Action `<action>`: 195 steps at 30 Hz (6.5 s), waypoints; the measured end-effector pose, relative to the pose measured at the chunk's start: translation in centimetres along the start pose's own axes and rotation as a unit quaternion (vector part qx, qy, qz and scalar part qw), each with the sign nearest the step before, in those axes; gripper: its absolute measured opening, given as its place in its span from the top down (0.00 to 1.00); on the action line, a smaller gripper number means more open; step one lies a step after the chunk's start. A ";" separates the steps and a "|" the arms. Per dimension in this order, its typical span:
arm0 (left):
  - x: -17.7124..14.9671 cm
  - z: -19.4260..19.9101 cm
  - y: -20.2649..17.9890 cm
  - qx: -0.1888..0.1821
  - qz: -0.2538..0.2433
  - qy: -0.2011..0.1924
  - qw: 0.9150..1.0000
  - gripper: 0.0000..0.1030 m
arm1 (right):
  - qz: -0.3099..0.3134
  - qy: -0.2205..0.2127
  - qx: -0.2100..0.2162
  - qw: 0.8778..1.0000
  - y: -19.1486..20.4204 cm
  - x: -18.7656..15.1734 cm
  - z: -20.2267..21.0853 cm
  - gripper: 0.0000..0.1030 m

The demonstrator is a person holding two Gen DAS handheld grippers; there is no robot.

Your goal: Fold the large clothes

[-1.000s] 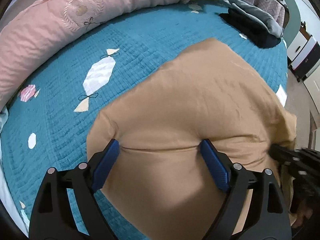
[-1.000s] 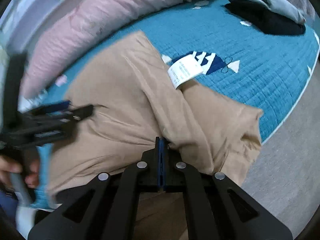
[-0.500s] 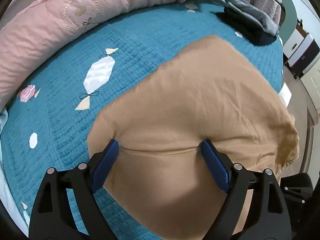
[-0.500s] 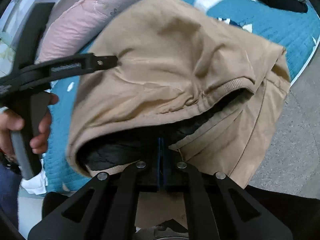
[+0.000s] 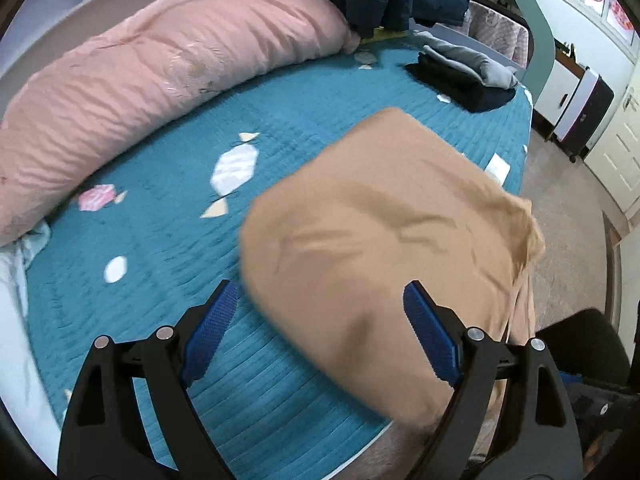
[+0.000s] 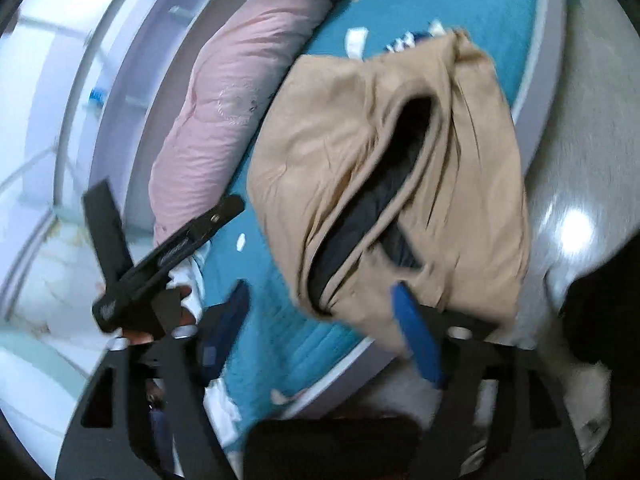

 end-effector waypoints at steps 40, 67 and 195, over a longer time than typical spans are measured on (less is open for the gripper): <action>0.2 -0.6 10.1 -0.025 0.075 0.027 0.996 0.11 | -0.238 -0.072 -0.016 0.968 -3.1 -2.6 -6.9 0.10; 1.4 -12.6 4.5 -0.126 0.099 0.155 0.975 0.72 | -0.117 -0.017 -0.037 0.992 -4.8 2.5 -6.9 0.47; 1.1 -15.3 -0.3 -0.069 0.162 0.130 0.976 0.03 | -0.089 0.089 0.036 0.991 -20.2 18.0 -5.2 0.07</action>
Point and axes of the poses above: each gripper's, at about its wrist camera, not at the fingertips, and z roughly against the way its jaws point, y to its left, x to its top, the point moved 9 cm from there along -z, roughly the way its jaws point, and after that the axes turned 4 degrees about -y, right-handed, at the moved point
